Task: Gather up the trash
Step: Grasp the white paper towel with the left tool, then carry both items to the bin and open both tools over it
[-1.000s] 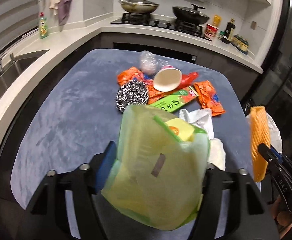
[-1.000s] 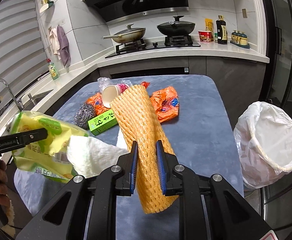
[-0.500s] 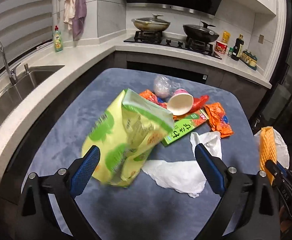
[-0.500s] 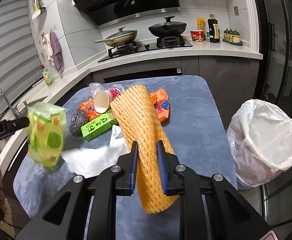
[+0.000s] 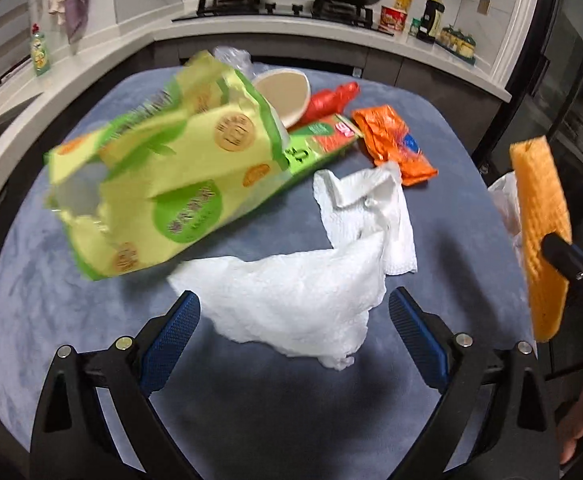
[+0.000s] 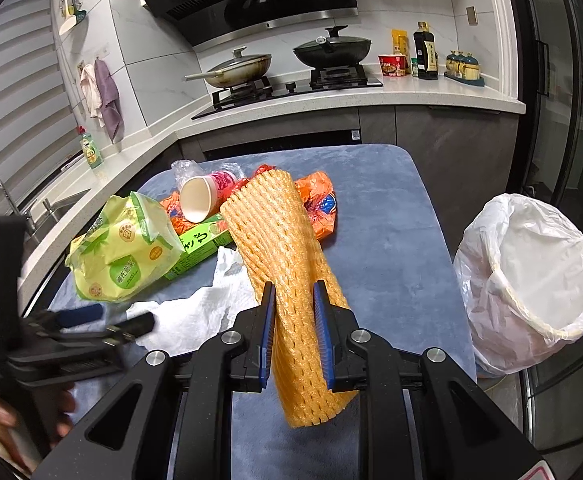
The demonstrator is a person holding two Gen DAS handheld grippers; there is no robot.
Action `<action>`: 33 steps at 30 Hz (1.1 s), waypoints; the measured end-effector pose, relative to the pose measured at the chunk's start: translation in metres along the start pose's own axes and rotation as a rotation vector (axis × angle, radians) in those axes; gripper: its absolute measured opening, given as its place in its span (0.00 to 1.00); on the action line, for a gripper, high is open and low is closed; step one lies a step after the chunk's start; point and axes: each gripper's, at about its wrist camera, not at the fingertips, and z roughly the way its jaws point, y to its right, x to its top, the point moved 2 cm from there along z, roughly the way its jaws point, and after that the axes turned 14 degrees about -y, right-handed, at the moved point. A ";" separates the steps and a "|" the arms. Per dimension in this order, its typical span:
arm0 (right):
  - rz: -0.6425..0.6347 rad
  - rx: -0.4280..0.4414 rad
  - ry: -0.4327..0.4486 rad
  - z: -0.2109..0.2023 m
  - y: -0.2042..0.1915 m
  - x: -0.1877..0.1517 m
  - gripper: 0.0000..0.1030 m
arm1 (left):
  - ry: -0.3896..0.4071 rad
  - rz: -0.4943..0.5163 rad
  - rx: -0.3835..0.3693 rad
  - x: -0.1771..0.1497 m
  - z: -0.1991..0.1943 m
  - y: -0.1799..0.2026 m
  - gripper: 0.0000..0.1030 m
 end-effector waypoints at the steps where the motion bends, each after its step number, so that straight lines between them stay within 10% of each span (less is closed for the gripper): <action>1: 0.001 -0.002 -0.003 0.002 0.000 0.001 0.20 | -0.018 -0.003 0.000 0.002 0.009 0.002 0.88; 5: 0.010 -0.005 -0.014 0.009 0.004 0.004 0.20 | -0.061 0.011 -0.025 0.007 0.035 0.008 0.83; 13: 0.033 -0.013 -0.022 0.017 0.013 0.006 0.20 | -0.086 0.012 -0.034 0.005 0.036 0.003 0.11; 26: 0.093 -0.060 0.062 -0.009 0.045 0.010 0.20 | 0.067 0.127 -0.148 0.027 -0.049 0.055 0.10; 33: 0.212 -0.203 0.132 -0.035 0.124 0.012 0.20 | 0.090 0.325 -0.268 0.065 -0.051 0.165 0.10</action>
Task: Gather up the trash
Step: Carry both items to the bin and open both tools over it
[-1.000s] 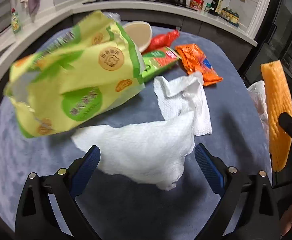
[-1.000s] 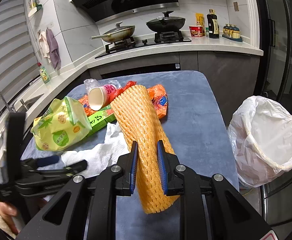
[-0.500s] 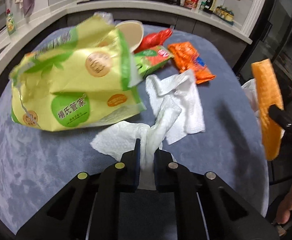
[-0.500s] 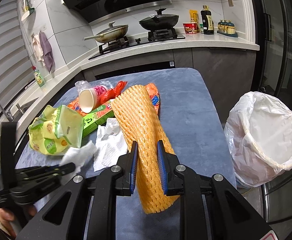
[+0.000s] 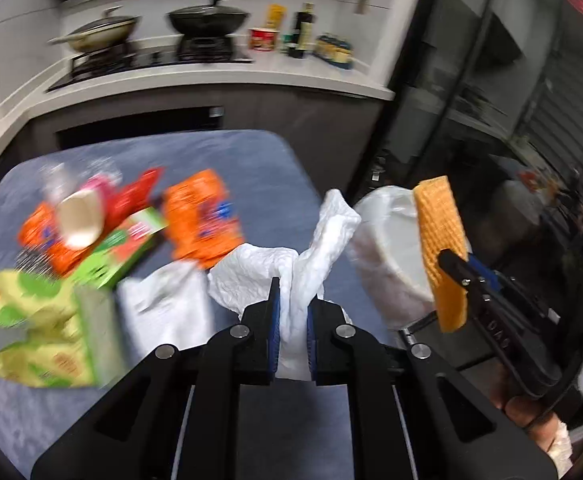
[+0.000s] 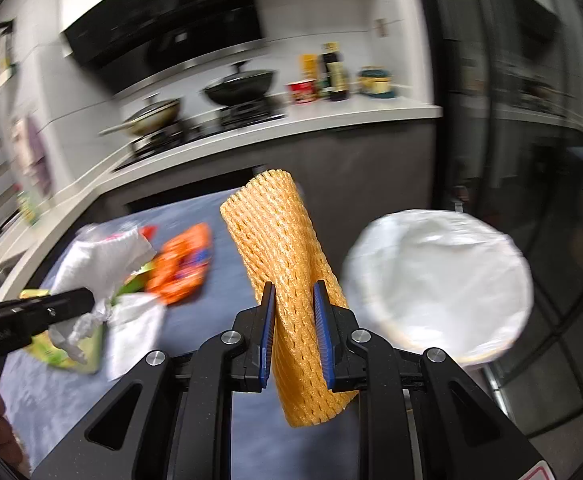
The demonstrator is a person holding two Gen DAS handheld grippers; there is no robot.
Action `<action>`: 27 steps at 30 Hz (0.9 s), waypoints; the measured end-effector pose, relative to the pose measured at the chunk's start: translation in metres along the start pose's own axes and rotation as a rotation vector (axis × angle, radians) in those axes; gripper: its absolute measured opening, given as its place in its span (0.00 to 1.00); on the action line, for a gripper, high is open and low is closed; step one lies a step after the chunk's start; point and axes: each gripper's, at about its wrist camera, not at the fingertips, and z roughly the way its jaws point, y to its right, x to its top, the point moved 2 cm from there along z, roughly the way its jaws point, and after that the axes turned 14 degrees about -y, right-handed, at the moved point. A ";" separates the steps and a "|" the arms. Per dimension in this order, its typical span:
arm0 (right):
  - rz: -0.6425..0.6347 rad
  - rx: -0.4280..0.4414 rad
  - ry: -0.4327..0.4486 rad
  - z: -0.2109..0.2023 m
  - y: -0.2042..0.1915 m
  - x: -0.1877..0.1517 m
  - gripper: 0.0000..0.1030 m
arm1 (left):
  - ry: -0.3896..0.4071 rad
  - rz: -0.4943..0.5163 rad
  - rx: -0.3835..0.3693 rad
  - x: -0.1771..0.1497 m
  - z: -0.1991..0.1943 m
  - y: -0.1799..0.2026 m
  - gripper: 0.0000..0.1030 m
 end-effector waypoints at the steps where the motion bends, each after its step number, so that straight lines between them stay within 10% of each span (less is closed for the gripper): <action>1: 0.019 -0.027 0.005 0.001 0.014 0.003 0.20 | 0.001 0.026 -0.005 0.010 0.007 0.014 0.10; 12: 0.183 -0.178 -0.035 0.038 0.126 0.026 0.20 | -0.096 0.273 -0.143 0.082 0.119 0.151 0.11; 20: 0.234 -0.203 -0.045 0.059 0.157 0.030 0.33 | -0.153 0.262 -0.159 0.096 0.171 0.171 0.13; 27: 0.274 -0.221 0.010 0.050 0.168 0.033 0.52 | -0.096 0.214 -0.135 0.100 0.168 0.159 0.75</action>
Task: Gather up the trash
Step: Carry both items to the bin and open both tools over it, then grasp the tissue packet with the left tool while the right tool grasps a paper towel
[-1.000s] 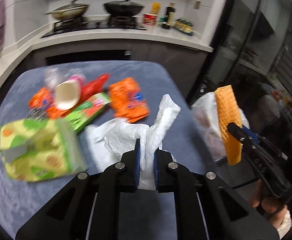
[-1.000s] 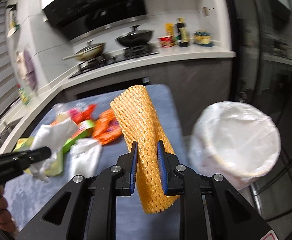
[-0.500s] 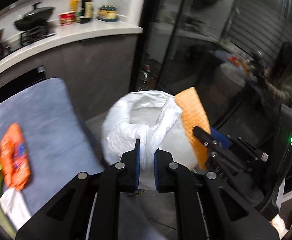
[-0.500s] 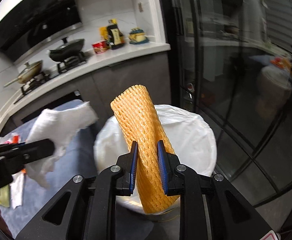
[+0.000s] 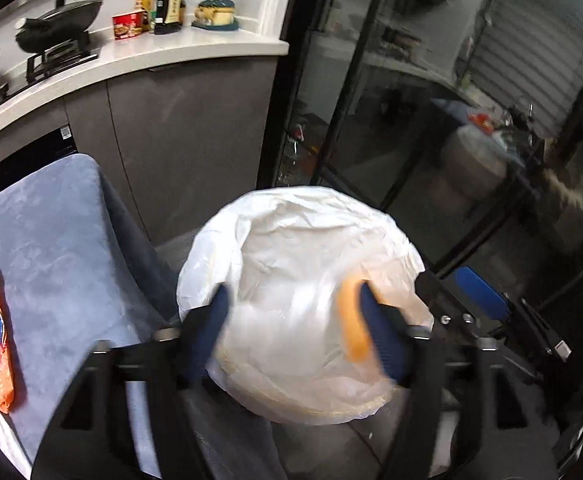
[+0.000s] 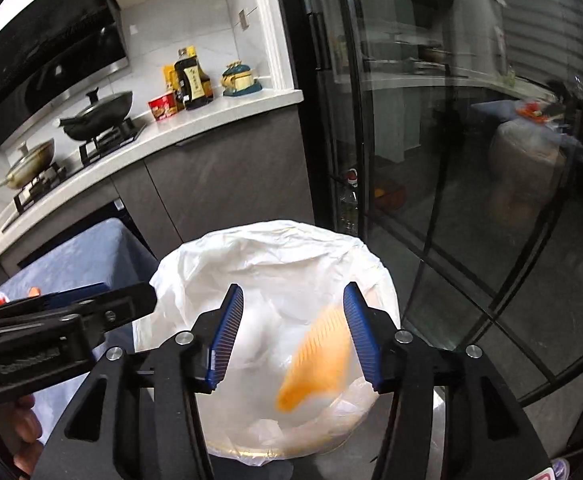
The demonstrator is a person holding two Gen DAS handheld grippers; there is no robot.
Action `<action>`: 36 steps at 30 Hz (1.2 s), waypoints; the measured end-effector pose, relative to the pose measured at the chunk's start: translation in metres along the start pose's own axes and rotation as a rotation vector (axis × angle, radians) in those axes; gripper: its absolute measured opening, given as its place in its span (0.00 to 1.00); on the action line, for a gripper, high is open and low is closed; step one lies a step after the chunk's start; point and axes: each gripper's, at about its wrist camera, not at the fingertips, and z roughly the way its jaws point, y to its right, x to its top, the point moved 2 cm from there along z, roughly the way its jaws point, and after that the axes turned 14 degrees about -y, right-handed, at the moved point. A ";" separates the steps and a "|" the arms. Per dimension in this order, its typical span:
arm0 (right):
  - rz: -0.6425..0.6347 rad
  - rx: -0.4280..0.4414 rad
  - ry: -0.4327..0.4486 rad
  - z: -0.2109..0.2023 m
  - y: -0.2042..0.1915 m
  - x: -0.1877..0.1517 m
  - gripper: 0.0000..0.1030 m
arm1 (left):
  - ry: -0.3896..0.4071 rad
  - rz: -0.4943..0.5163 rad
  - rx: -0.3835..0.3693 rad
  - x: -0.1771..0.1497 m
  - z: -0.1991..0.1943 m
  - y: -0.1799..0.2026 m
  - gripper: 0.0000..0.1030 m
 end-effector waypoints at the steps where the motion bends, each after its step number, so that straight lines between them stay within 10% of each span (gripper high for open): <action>1: 0.008 0.006 0.005 -0.002 0.000 0.001 0.53 | 0.011 -0.014 -0.012 -0.001 -0.004 -0.003 0.79; 17: -0.109 0.167 0.099 -0.077 -0.070 -0.012 0.58 | 0.209 -0.213 0.069 -0.036 -0.122 -0.067 0.88; 36: -0.403 0.407 -0.105 -0.085 -0.275 -0.117 0.62 | 0.213 -0.630 0.451 -0.221 -0.250 -0.253 0.88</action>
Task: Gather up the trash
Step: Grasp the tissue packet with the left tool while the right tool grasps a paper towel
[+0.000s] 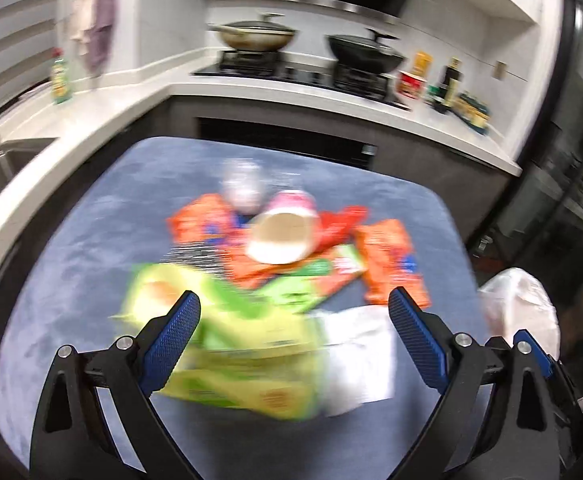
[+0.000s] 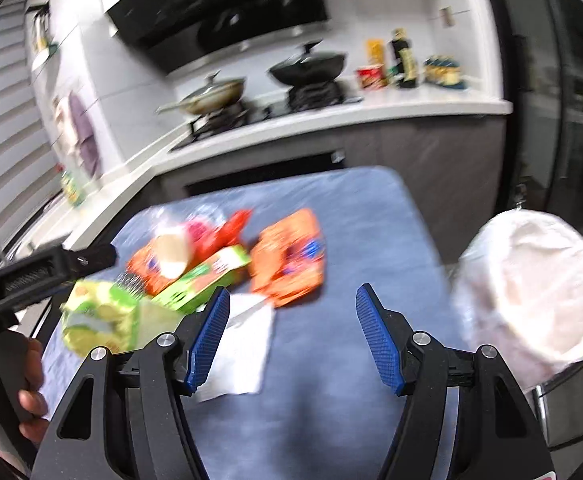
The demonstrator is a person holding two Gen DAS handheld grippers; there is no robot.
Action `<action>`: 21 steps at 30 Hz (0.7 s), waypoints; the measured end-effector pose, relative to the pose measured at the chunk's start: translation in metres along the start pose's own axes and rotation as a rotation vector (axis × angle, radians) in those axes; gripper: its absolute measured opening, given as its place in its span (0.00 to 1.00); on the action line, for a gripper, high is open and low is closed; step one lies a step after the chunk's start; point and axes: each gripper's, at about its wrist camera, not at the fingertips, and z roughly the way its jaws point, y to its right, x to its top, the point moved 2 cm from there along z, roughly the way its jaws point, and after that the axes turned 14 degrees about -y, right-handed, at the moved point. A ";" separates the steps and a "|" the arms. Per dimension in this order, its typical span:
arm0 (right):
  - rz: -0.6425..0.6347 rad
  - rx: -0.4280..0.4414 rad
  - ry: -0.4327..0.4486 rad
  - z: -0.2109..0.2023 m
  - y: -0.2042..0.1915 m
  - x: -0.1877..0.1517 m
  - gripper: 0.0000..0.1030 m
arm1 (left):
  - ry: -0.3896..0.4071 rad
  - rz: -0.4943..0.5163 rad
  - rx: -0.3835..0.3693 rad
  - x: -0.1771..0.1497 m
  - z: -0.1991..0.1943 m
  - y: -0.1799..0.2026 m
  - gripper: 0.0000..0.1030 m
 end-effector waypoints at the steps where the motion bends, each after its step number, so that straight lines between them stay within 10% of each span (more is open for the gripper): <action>1: -0.011 0.001 -0.013 0.006 -0.008 -0.002 0.62 | 0.001 -0.012 0.007 -0.003 -0.002 -0.013 0.88; 10: -0.077 -0.009 -0.136 0.074 -0.061 -0.014 0.62 | -0.083 -0.139 -0.058 -0.022 0.021 -0.100 0.90; 21: -0.074 -0.047 -0.214 0.114 -0.069 -0.020 0.62 | -0.162 -0.141 -0.103 -0.031 0.066 -0.101 0.86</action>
